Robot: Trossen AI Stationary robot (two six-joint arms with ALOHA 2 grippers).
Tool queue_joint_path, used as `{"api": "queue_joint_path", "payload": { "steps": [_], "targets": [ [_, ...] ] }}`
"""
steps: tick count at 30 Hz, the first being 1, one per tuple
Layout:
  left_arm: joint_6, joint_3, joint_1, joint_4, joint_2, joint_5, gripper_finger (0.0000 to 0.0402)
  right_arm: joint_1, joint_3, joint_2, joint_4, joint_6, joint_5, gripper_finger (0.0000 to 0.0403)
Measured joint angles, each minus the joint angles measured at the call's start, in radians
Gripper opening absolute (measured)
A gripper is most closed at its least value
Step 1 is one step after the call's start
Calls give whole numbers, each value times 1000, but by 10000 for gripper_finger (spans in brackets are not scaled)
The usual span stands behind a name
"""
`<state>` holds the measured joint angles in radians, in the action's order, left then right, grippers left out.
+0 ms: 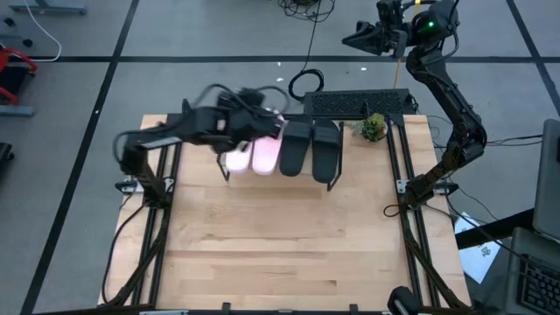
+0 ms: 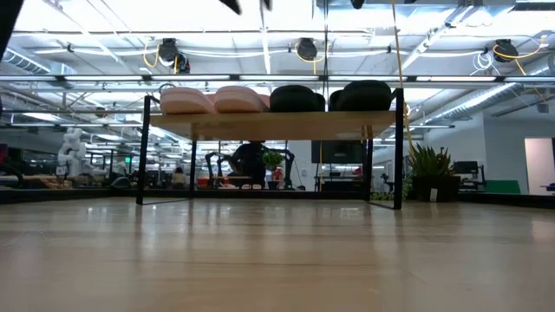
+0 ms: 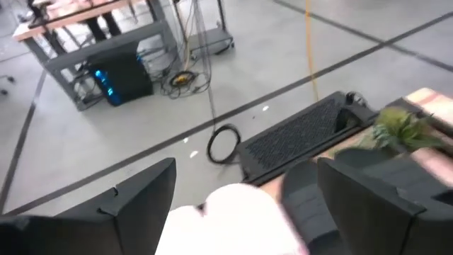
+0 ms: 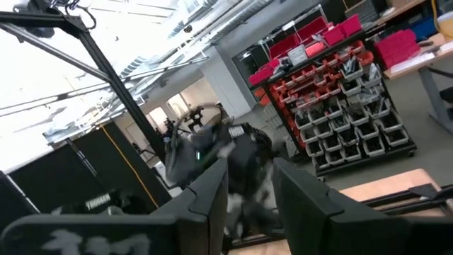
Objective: Pick and place slides into the shelf
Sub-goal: Return to Home position
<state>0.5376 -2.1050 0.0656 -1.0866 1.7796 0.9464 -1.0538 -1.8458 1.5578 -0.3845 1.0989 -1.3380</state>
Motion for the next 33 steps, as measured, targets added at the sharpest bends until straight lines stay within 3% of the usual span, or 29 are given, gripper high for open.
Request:
{"api": "queue_joint_path", "payload": {
  "steps": [12,15,19,24,28,33],
  "targets": [
    [102,1,-17,-368,-250,-44,341,-51,0,-3,-5,-90,-79,105],
    [105,1,-55,-407,-294,-55,322,-51,0,-17,-7,-98,-81,103],
    [90,1,-121,-437,-324,-59,255,-28,0,-44,-7,-112,-87,79],
    [91,1,-205,-475,-353,-59,129,17,0,-91,-8,-117,-93,11],
    [74,1,-274,-478,-384,-56,24,53,0,-123,-6,-113,-86,10],
    [127,1,-383,-482,-426,-21,15,113,0,-167,-3,-140,-103,2]
  ]
}}
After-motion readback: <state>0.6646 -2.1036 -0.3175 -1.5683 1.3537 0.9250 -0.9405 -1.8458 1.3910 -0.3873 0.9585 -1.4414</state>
